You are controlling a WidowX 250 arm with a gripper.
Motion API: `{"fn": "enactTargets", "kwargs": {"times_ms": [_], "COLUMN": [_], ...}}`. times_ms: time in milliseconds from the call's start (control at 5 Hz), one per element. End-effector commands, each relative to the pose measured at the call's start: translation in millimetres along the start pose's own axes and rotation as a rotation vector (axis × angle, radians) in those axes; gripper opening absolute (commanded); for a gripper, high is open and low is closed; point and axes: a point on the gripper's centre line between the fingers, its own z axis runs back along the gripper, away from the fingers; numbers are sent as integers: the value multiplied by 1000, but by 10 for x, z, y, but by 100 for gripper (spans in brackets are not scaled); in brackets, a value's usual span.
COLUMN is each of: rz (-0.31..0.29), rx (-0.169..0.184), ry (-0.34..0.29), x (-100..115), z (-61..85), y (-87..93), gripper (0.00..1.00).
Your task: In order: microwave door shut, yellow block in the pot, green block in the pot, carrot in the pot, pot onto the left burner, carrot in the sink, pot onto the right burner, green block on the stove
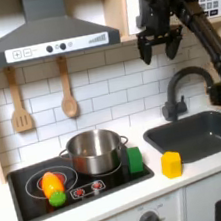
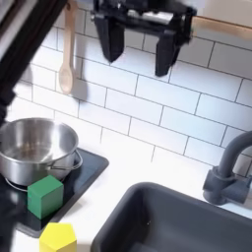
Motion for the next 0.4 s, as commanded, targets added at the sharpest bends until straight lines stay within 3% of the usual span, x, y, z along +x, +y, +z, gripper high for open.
{"fn": "enactTargets", "kwargs": {"times_ms": [0,200], "rz": [18,14], "rx": [29,32], "ry": [30,53], "x": [-379,-482], "z": [66,51], "y": [172,189], "gripper": [100,100]}}
